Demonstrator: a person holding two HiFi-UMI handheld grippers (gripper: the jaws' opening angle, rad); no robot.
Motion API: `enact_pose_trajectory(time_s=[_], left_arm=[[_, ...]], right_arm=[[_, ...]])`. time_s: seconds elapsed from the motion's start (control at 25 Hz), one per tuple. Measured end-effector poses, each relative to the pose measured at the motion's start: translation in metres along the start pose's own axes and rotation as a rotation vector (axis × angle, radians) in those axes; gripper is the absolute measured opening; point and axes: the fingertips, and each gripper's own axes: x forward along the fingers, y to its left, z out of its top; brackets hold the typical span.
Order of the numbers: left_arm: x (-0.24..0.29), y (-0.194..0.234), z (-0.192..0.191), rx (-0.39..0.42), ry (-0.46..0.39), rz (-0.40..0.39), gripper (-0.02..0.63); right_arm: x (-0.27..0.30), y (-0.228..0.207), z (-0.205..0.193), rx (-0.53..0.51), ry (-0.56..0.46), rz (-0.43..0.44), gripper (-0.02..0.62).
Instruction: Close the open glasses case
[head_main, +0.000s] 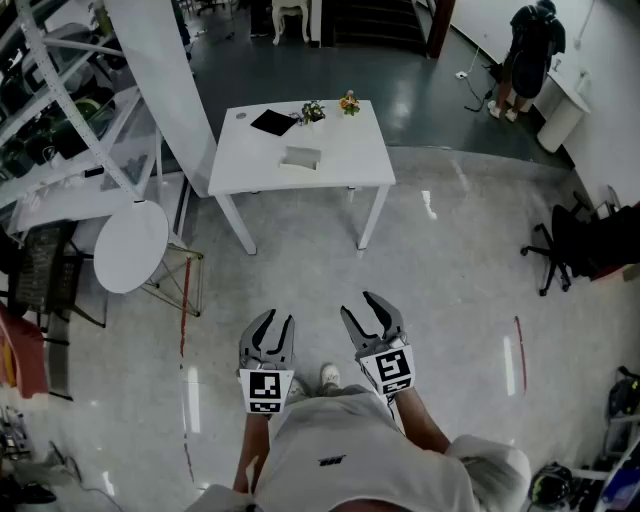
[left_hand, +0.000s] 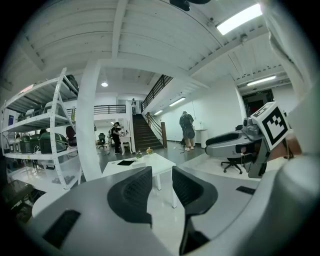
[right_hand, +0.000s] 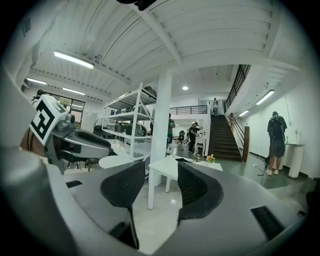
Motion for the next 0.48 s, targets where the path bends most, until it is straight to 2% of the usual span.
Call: enact_pose_trajectory(time_s=[0.32,0.48], left_arm=[[0.017,-0.020,0.012,0.003,-0.014,-0.002,0.138],[0.027,-0.019,0.017,0.012,-0.016,-0.001,0.139]], right_arm=[[-0.002,-0.023,-0.010,0.011,0.006,0.018,0.201],[0.005,-0.031,-0.002,0.027,-0.017,0.016,0.201]])
